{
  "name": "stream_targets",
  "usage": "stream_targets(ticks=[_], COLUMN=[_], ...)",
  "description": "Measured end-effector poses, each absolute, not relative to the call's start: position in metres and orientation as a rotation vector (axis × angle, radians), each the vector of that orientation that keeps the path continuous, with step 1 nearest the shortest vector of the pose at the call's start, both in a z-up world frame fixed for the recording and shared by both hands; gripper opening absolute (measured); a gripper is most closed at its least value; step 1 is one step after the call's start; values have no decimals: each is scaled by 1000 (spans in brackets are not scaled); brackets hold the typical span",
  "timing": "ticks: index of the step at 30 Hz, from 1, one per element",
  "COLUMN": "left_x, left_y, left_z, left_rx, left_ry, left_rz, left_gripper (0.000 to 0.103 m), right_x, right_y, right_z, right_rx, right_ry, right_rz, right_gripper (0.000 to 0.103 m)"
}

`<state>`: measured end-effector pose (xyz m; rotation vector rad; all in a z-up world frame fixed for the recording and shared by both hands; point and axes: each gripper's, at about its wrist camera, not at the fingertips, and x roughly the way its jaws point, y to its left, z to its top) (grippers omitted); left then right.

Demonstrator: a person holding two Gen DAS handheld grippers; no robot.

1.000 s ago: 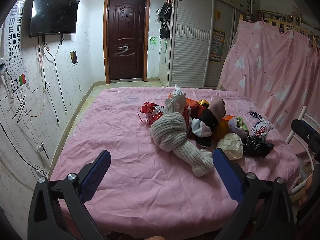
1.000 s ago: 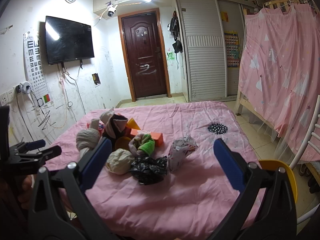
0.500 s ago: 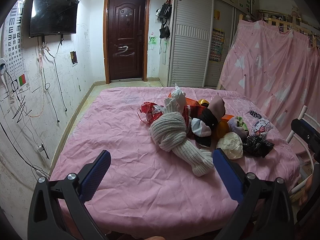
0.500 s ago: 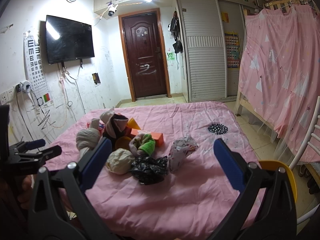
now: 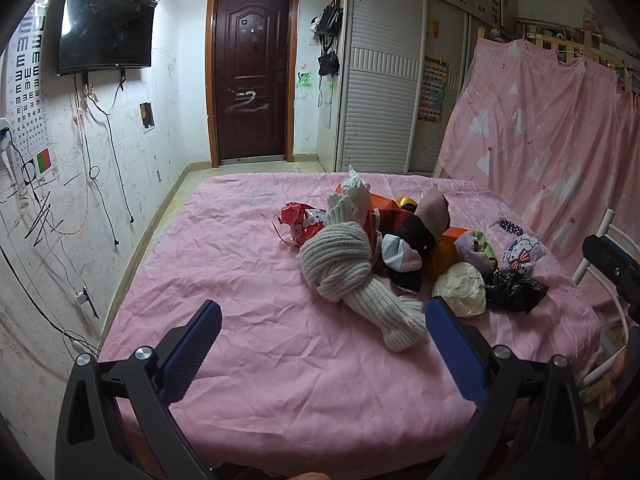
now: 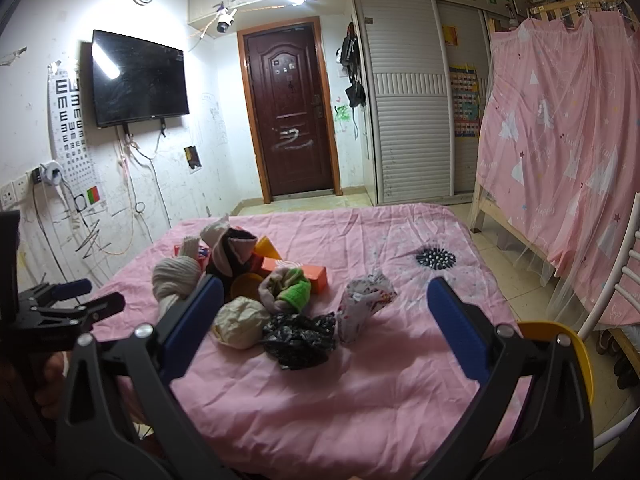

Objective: Collect trash

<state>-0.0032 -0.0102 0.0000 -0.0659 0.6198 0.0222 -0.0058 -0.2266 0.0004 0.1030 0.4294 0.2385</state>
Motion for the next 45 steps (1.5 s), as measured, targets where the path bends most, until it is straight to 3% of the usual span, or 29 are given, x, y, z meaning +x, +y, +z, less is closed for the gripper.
stream_targets(ticks=[14, 29, 31, 38, 40, 42, 43, 44, 45], left_x=[1, 73, 85, 111, 111, 106, 105, 104, 103], left_y=[-8, -6, -6, -10, -10, -11, -11, -10, -10], left_z=[-11, -20, -22, -40, -42, -42, -42, -42, -41], left_rx=[-72, -151, -159, -167, -161, -154, -154, -164, -168], left_ry=[649, 755, 779, 862, 857, 854, 854, 853, 853], left_rz=[14, -14, 11, 25, 32, 36, 39, 41, 42], left_gripper=[94, 94, 91, 51, 49, 47, 46, 46, 46], right_x=[1, 35, 41, 67, 75, 83, 89, 92, 94], right_y=[-232, -264, -265, -258, -253, -249, -249, -248, -248], right_z=[-4, -30, -33, -37, -41, -48, -53, -56, -60], right_rx=[100, 151, 157, 176, 175, 175, 185, 198, 205], right_ry=[440, 532, 549, 608, 639, 678, 708, 721, 735], right_rz=[215, 185, 191, 249, 266, 281, 291, 296, 301], right_gripper=[98, 98, 98, 98, 98, 86, 63, 52, 49])
